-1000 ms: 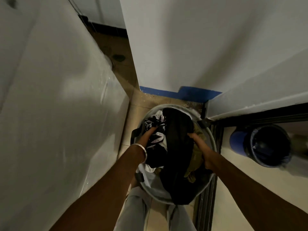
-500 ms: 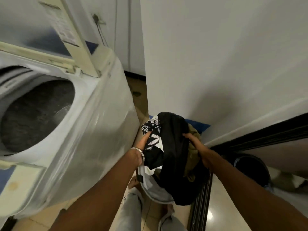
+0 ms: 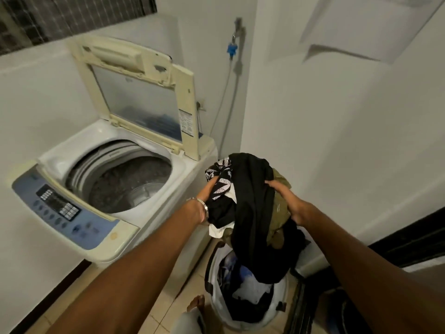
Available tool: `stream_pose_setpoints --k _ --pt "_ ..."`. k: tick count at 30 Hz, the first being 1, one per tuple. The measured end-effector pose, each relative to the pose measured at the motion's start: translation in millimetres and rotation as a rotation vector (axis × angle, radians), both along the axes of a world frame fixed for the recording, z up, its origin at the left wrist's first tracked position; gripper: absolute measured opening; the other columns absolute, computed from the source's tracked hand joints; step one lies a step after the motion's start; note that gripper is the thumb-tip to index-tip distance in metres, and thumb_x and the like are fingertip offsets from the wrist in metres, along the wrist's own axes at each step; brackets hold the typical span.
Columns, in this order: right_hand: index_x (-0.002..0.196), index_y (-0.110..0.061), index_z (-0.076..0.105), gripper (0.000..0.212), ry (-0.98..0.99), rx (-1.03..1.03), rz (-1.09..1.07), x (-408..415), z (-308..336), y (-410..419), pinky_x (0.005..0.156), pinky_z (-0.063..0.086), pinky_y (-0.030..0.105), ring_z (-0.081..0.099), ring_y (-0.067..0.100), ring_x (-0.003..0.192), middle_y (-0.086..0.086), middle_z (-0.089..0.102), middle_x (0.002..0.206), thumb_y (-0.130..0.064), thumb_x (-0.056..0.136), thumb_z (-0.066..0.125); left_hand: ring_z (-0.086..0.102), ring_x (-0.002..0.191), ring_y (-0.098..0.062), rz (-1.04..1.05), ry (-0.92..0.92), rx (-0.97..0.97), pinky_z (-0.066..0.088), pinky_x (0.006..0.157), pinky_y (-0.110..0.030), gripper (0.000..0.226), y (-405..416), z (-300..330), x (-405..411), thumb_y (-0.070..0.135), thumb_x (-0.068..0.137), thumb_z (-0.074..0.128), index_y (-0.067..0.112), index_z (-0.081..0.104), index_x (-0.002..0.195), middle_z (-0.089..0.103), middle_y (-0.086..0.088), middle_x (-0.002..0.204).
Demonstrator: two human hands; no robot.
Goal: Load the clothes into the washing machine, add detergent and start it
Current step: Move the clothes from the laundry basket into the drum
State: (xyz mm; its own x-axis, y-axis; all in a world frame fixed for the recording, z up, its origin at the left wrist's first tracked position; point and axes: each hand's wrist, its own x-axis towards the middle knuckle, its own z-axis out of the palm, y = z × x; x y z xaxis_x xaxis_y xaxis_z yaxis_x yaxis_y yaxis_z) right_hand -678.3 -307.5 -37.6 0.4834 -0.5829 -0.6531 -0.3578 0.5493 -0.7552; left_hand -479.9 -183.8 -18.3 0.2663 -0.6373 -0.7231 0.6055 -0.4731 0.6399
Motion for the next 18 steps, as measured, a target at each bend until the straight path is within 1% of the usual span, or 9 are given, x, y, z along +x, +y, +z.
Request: stream_pose_setpoints --k 4,7,9,10,12,13,15,17,18 --pt "0.114 -0.017 0.072 0.058 -0.031 -0.098 0.073 28.4 62.0 -2.9 0.102 0.048 0.042 0.065 0.033 0.108 0.014 0.074 0.108 -0.063 0.080 0.061 0.062 0.086 -0.018 0.040 -0.018 -0.055 0.046 0.080 -0.029 0.044 12.8 61.8 20.0 0.057 0.089 0.052 0.016 0.068 0.086 0.072 0.002 0.072" --pt "0.116 -0.016 0.071 0.060 -0.078 -0.156 0.133 52.2 110.1 -4.6 0.102 0.048 0.042 0.066 0.033 0.107 0.014 0.073 0.110 -0.063 0.080 0.062 0.065 0.072 -0.020 0.098 -0.101 -0.126 0.050 0.074 -0.031 0.046 21.4 102.6 42.9 0.061 0.083 0.057 0.017 0.071 0.077 0.070 -0.006 0.058" --pt "0.113 -0.015 0.072 0.056 -0.120 -0.185 0.158 69.7 143.6 -3.9 0.099 0.049 0.041 0.067 0.032 0.102 0.014 0.074 0.107 -0.060 0.082 0.062 0.068 0.060 -0.018 0.122 -0.151 -0.219 0.051 0.070 -0.029 0.050 25.0 130.4 58.5 0.056 0.088 0.055 0.016 0.075 0.066 0.070 -0.005 0.056" --pt "0.110 -0.015 0.073 0.053 -0.140 -0.200 0.171 79.2 160.1 -3.3 0.098 0.050 0.041 0.068 0.032 0.098 0.015 0.074 0.105 -0.059 0.082 0.061 0.069 0.059 -0.016 0.150 -0.186 -0.245 0.053 0.069 -0.027 0.052 26.2 146.3 68.0 0.053 0.091 0.051 0.015 0.077 0.066 0.071 -0.003 0.060" --pt "0.109 -0.015 0.074 0.052 -0.189 -0.220 0.193 99.9 189.5 -0.2 0.097 0.050 0.042 0.067 0.032 0.097 0.015 0.074 0.104 -0.057 0.082 0.063 0.068 0.076 -0.015 0.170 -0.243 -0.271 0.053 0.075 -0.025 0.046 31.9 177.2 86.4 0.050 0.095 0.047 0.016 0.076 0.084 0.073 0.001 0.073" --pt "0.109 -0.014 0.074 0.052 -0.208 -0.228 0.210 110.4 203.5 2.9 0.097 0.050 0.042 0.067 0.032 0.097 0.016 0.073 0.104 -0.057 0.081 0.064 0.065 0.080 -0.017 0.146 -0.287 -0.264 0.052 0.074 -0.026 0.041 35.9 191.4 95.1 0.050 0.095 0.047 0.018 0.071 0.088 0.073 0.001 0.070" --pt "0.106 -0.014 0.075 0.050 -0.245 -0.251 0.246 131.3 226.4 8.3 0.093 0.052 0.041 0.069 0.031 0.092 0.015 0.074 0.100 -0.055 0.080 0.064 0.058 0.073 -0.015 0.146 -0.401 -0.267 0.047 0.063 -0.025 0.034 46.9 215.9 110.5 0.047 0.097 0.045 0.020 0.058 0.080 0.066 0.001 0.061" --pt "0.103 -0.013 0.075 0.048 -0.272 -0.261 0.294 152.7 246.3 17.1 0.088 0.052 0.038 0.070 0.029 0.086 0.014 0.074 0.095 -0.054 0.081 0.063 0.058 0.081 -0.013 0.204 -0.468 -0.260 0.046 0.063 -0.025 0.032 60.8 238.4 126.7 0.043 0.099 0.042 0.018 0.053 0.082 0.059 0.002 0.076" --pt "0.103 -0.013 0.075 0.048 -0.289 -0.243 0.316 164.2 256.6 22.9 0.088 0.052 0.037 0.070 0.029 0.085 0.013 0.074 0.094 -0.054 0.081 0.063 0.058 0.094 -0.015 0.226 -0.430 -0.282 0.049 0.071 -0.025 0.032 62.5 244.4 143.2 0.046 0.098 0.044 0.017 0.056 0.090 0.057 0.001 0.084"
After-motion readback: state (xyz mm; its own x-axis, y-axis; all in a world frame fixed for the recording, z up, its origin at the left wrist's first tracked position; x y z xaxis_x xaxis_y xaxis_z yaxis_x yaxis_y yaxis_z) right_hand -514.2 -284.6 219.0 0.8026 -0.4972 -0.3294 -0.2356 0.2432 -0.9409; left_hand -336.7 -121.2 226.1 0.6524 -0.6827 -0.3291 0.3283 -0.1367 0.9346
